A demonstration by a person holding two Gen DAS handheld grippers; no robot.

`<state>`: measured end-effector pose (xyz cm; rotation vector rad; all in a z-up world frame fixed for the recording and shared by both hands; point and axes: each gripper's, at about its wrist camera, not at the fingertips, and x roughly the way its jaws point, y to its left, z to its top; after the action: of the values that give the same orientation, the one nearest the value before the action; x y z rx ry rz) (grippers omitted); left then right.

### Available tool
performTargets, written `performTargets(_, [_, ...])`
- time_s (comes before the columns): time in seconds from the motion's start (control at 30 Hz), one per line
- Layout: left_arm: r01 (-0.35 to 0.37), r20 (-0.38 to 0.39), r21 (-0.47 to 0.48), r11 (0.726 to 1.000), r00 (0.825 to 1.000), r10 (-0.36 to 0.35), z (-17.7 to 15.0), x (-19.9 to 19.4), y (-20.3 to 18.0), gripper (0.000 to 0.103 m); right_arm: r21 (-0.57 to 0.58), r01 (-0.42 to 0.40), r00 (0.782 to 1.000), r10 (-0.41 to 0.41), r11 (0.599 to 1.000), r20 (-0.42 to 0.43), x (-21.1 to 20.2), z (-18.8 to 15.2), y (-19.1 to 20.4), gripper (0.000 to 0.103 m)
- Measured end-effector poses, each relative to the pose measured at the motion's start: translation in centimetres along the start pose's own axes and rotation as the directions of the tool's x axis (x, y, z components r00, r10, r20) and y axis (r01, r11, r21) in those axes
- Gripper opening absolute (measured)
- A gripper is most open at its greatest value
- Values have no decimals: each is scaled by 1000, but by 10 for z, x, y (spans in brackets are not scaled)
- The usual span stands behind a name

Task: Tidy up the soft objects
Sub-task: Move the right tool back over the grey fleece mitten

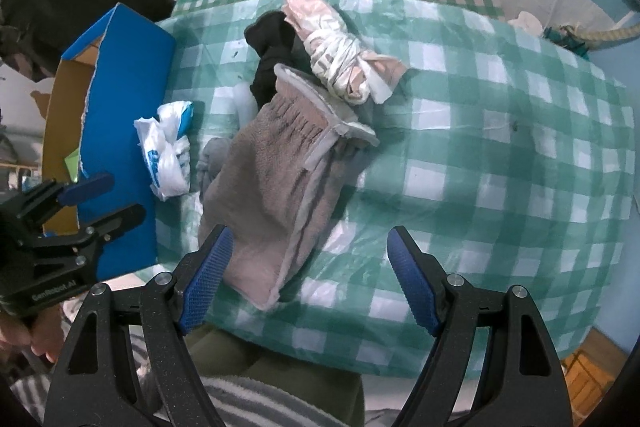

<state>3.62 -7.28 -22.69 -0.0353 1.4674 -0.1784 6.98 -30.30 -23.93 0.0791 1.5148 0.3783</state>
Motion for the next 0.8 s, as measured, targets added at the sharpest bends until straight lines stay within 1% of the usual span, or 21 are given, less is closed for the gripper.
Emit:
performTargets(0.07, [-6,-12,-8,1000,1000,6,-1,4,4,63,5,-12,1000,12,1000,-8,8,1,0,80])
performTargets(0.27, [-32,-5,30,999,999,32,-3,3,2,63,13,-32,999,33,999,-32,30,6,2,81])
performTargets(0.5, [-52,-7,33,998,999,52,-7,3,6,64,19,-46,998,46,999,-45,48,13,3,81])
performTargets(0.7, [-65,-10,10,998,998,66,-9,3,13,64,36,-69,996,71,997,-55,61,17,4,81])
performTargets(0.8, [-72,-13,-7,997,997,72,-11,2,19,64,37,-68,995,70,997,-64,70,17,4,81])
